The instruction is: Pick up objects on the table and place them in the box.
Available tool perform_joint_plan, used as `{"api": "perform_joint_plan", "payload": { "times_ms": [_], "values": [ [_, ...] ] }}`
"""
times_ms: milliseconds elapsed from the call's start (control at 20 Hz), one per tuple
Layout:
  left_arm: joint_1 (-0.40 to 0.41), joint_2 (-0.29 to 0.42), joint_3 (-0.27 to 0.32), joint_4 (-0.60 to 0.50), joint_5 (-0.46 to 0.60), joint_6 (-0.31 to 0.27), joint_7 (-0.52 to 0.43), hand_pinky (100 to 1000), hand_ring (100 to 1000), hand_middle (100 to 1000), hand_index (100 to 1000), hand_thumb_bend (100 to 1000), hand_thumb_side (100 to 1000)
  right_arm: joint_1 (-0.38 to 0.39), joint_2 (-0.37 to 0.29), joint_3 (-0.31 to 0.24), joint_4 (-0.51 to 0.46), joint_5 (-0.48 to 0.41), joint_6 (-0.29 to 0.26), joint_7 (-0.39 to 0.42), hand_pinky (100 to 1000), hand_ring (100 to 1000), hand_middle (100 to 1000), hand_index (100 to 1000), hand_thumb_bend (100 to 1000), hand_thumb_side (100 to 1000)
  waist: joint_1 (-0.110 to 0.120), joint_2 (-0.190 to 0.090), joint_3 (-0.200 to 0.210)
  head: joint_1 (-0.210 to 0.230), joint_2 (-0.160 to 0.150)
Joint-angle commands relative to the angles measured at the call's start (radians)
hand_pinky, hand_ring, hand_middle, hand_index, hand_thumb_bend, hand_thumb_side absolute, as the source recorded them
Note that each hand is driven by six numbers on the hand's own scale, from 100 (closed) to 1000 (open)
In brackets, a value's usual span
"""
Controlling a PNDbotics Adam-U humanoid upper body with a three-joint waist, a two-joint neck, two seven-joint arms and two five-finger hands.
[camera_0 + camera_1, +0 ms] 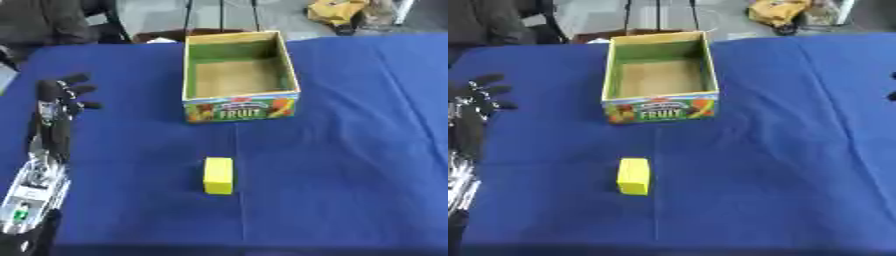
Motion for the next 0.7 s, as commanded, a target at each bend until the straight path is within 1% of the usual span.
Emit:
{"api": "perform_joint_plan", "payload": {
  "times_ms": [50, 250, 700],
  "values": [
    [-0.011, 0.015, 0.009, -0.019, -0.008, -0.001, -0.003, 591, 766, 773, 745, 1000, 1000, -0.013, -0.015, -0.009, -0.025, 0.003, 0.001, -0.003, 444, 628, 681, 797, 327, 714, -0.003, -0.008, -0.001, -0.001, -0.009],
    [-0.012, 0.011, 0.011, -0.022, -0.007, -0.002, -0.002, 590, 766, 772, 745, 1000, 1000, -0.015, -0.016, -0.011, -0.031, 0.007, 0.0, -0.003, 443, 626, 679, 800, 324, 715, 0.002, 0.006, -0.002, -0.003, -0.012],
    [-0.033, 0.005, 0.007, -0.039, -0.028, 0.001, -0.009, 587, 770, 775, 749, 1000, 1000, -0.019, -0.016, -0.024, -0.045, 0.028, 0.001, -0.011, 441, 623, 670, 797, 325, 712, 0.025, 0.058, -0.002, -0.009, -0.023]
  ]
}}
